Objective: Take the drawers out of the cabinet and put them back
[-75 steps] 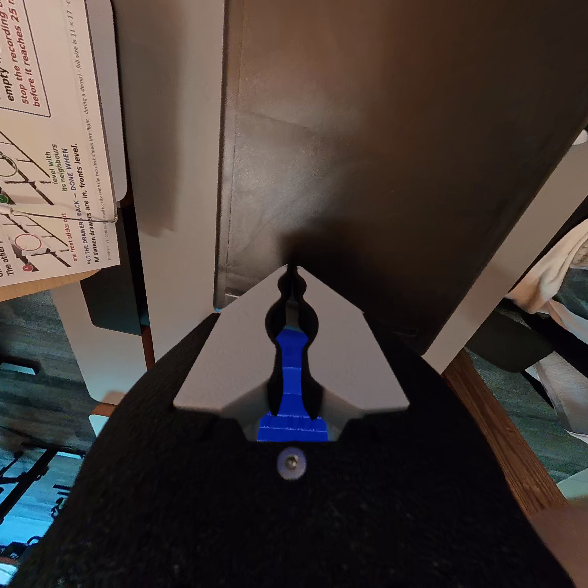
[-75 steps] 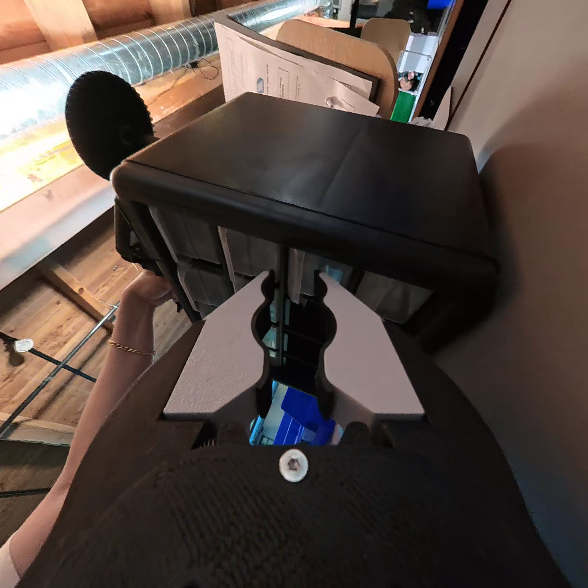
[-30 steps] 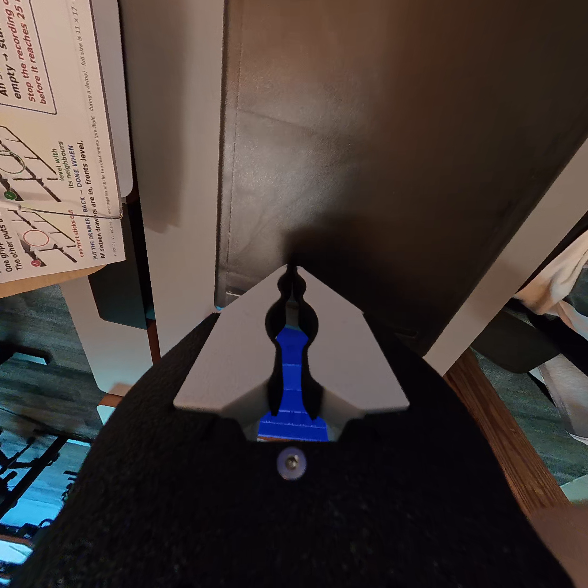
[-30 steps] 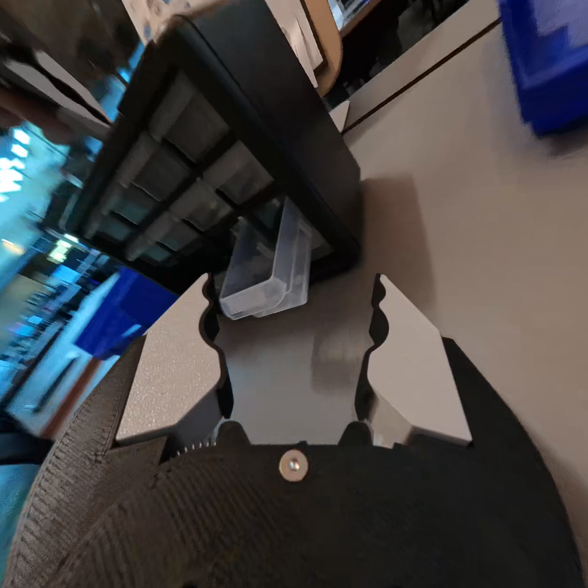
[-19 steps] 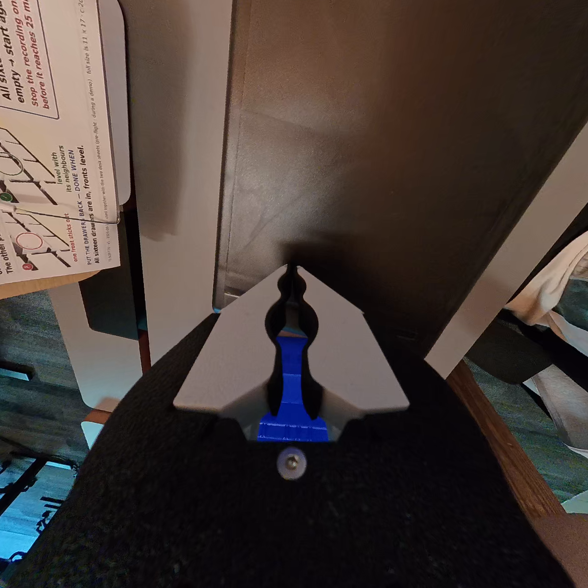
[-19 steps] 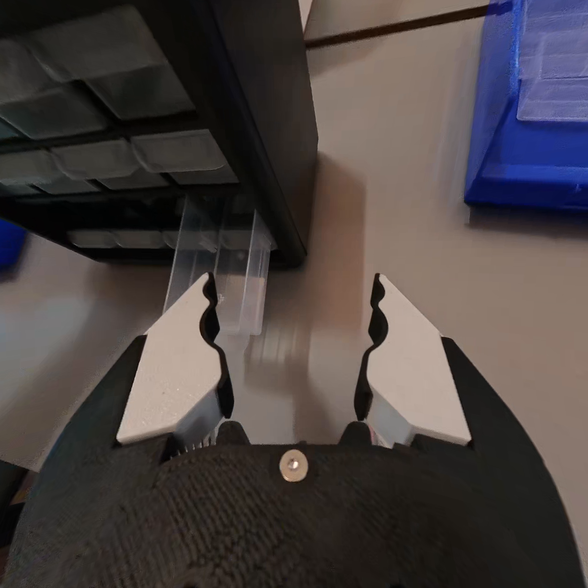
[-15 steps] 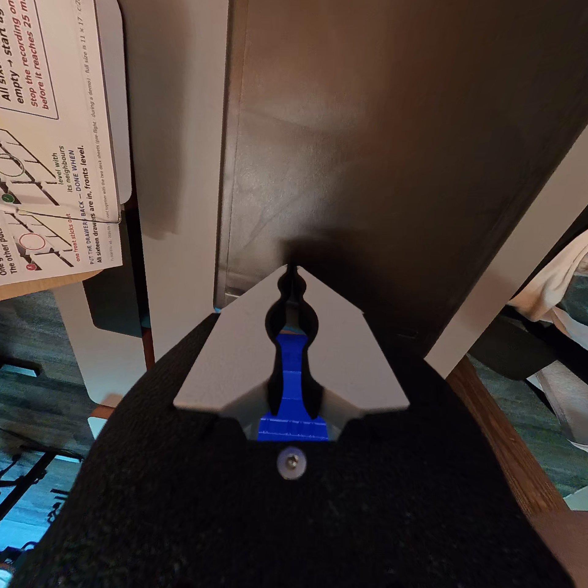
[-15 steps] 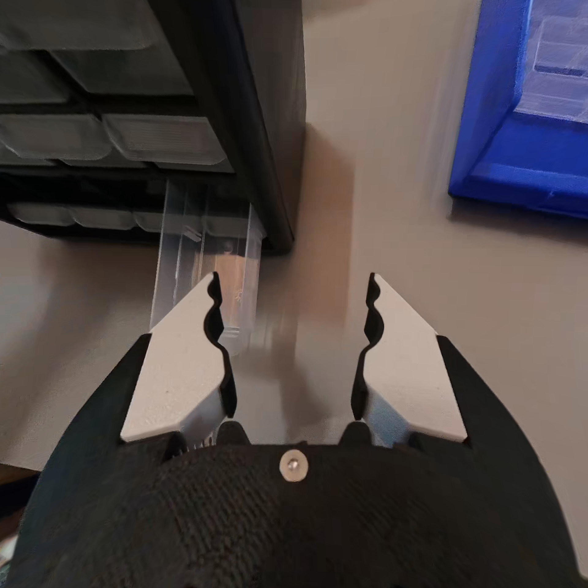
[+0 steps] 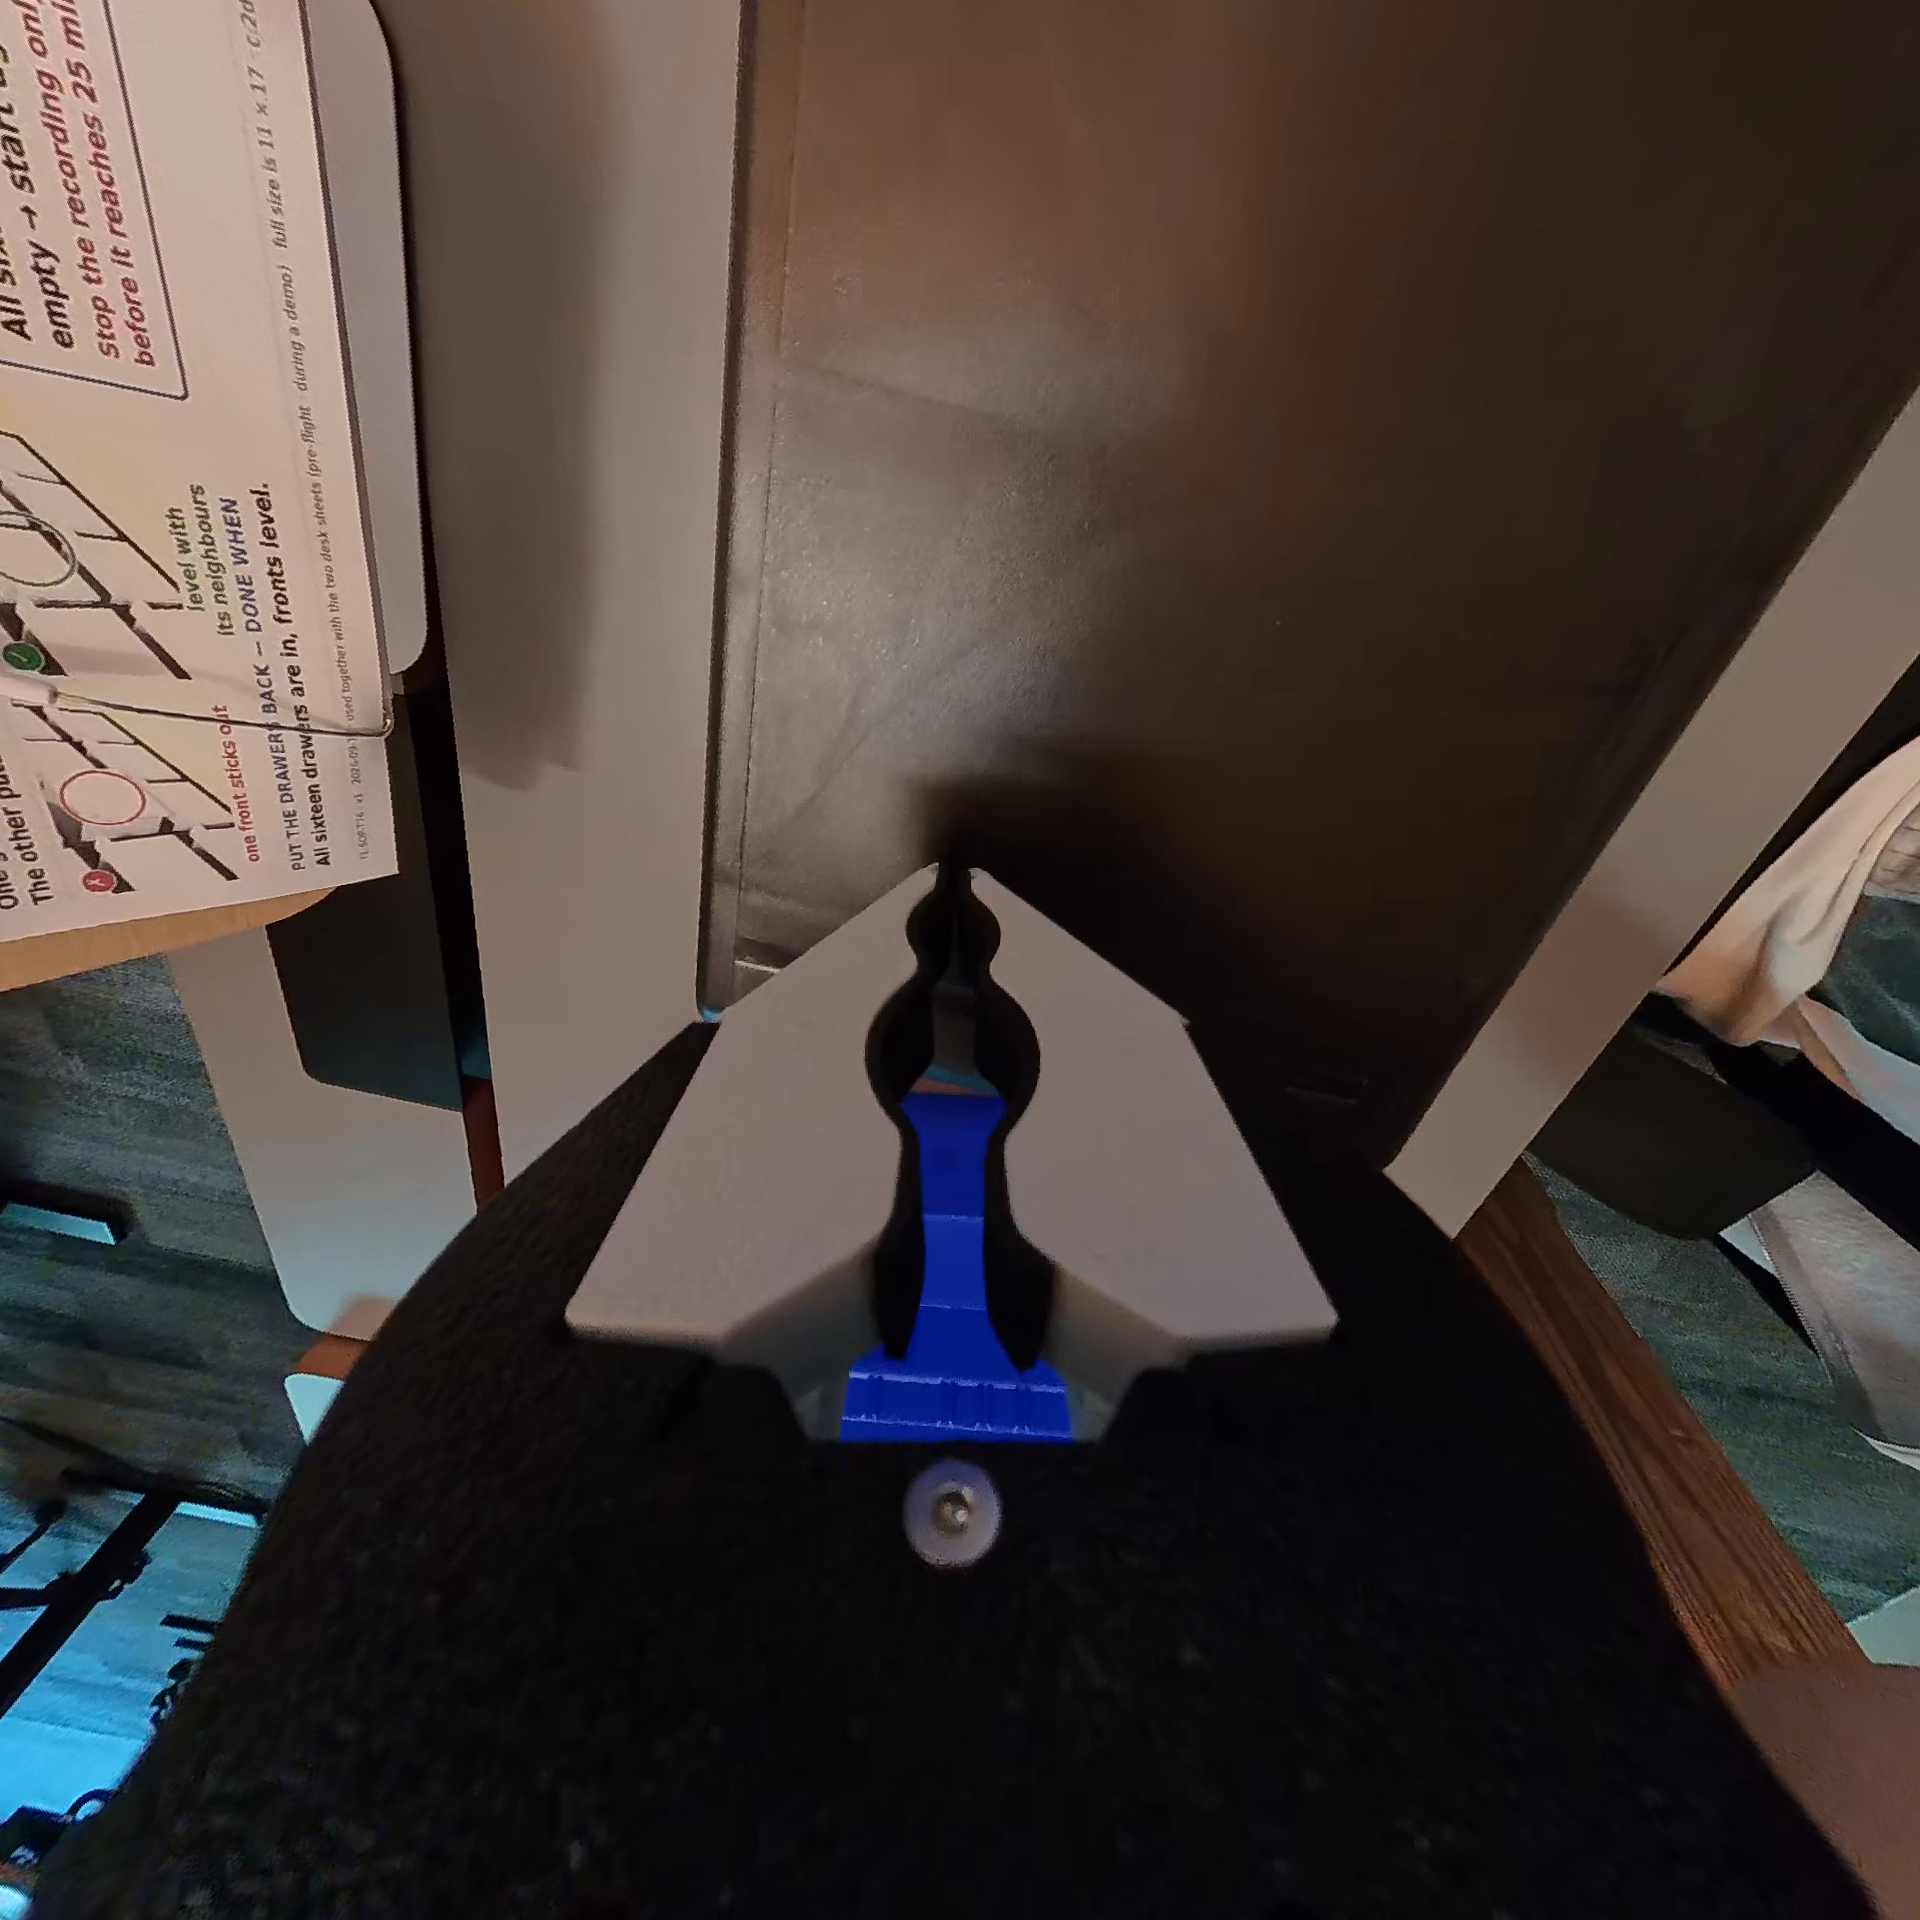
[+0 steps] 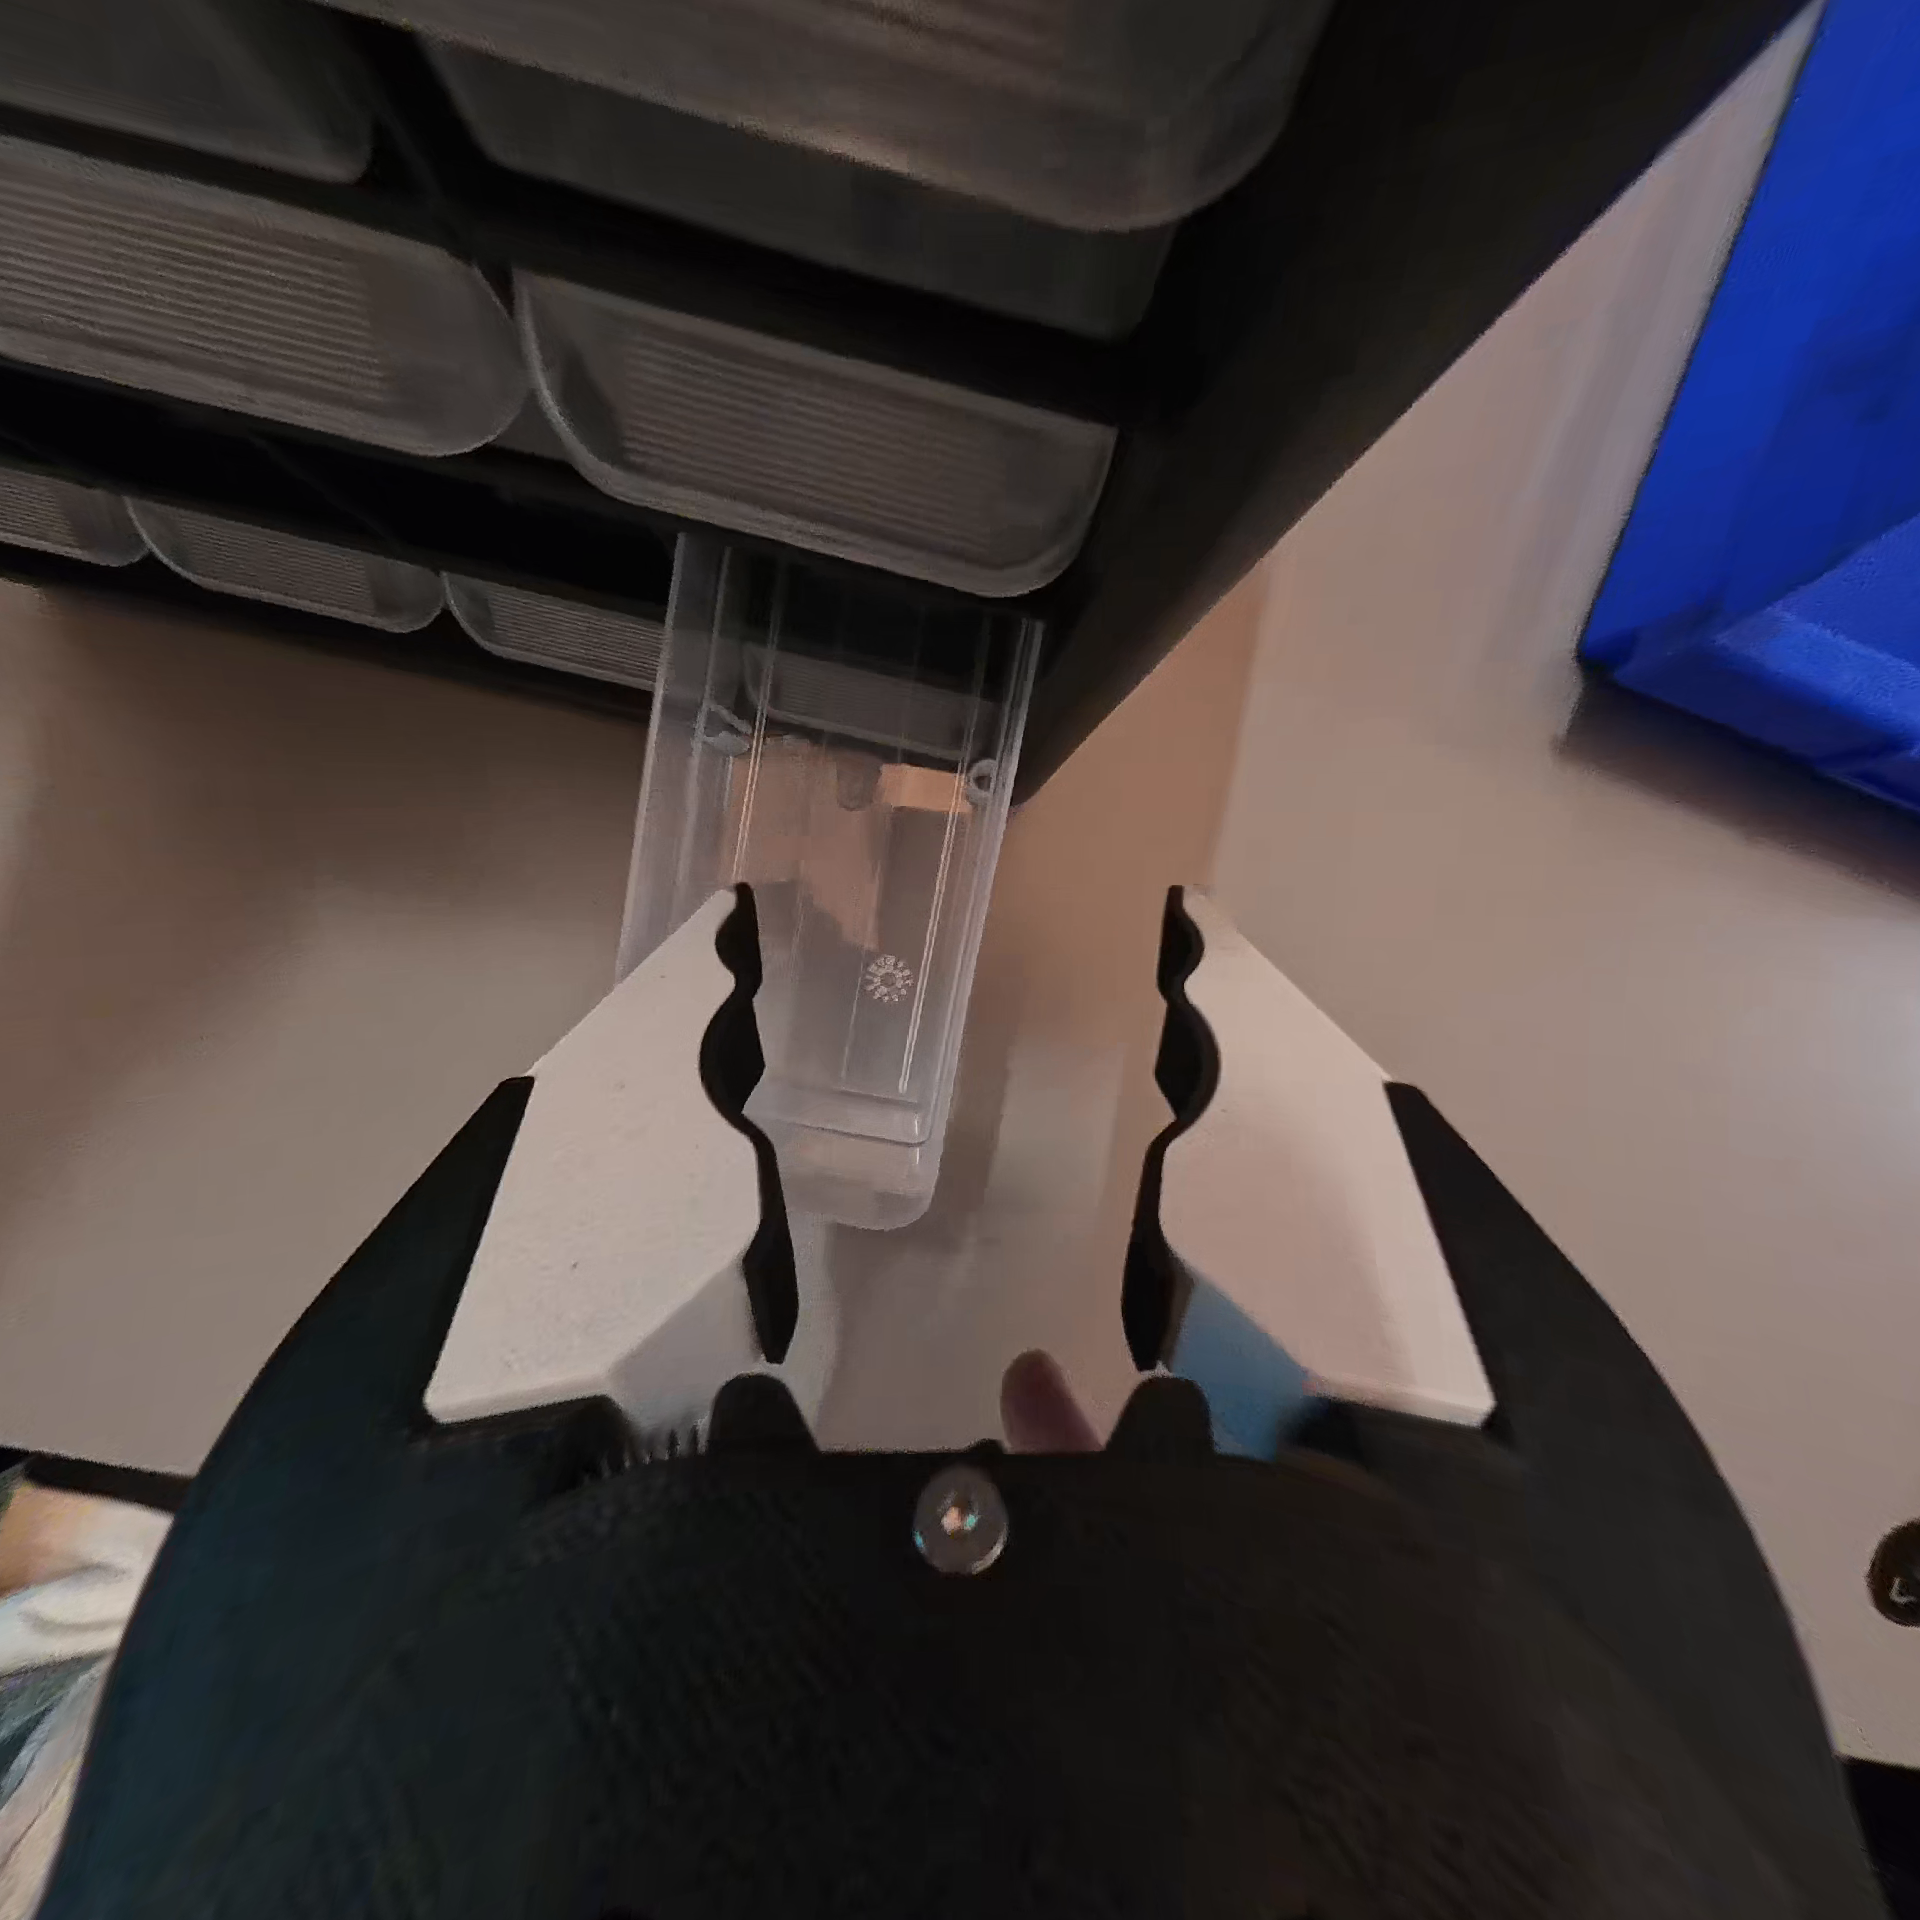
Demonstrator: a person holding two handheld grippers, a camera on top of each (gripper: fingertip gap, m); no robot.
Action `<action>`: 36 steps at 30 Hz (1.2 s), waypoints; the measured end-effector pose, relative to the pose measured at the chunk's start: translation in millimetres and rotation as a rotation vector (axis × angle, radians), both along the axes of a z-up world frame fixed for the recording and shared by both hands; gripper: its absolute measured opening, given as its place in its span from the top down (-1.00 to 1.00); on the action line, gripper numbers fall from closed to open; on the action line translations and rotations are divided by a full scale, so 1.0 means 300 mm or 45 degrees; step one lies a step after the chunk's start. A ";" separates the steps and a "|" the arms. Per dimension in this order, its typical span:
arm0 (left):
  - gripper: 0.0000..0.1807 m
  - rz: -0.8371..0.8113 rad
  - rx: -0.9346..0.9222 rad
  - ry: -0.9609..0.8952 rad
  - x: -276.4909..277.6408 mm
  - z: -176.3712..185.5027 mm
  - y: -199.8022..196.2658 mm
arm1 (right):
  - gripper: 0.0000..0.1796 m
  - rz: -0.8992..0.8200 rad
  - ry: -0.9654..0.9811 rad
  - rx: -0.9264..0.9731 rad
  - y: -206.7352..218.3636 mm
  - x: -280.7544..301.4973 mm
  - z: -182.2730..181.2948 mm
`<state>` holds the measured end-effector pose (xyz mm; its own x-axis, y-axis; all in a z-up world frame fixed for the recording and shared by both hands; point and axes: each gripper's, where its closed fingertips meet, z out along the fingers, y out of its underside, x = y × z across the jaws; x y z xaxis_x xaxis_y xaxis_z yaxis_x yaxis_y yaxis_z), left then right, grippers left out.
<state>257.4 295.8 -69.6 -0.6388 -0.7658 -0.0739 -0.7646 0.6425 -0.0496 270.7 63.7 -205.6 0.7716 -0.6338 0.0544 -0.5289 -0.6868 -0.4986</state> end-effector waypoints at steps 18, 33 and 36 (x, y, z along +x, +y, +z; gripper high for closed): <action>1.00 -0.001 0.009 0.003 0.000 0.000 0.000 | 0.99 0.073 0.271 -0.026 -0.023 -0.031 -0.017; 1.00 0.006 -0.022 -0.014 0.000 0.000 0.000 | 0.97 0.131 0.460 -0.154 -0.042 -0.094 0.002; 1.00 0.004 -0.017 -0.009 0.000 0.000 0.000 | 0.98 0.137 0.461 -0.137 -0.065 -0.106 -0.008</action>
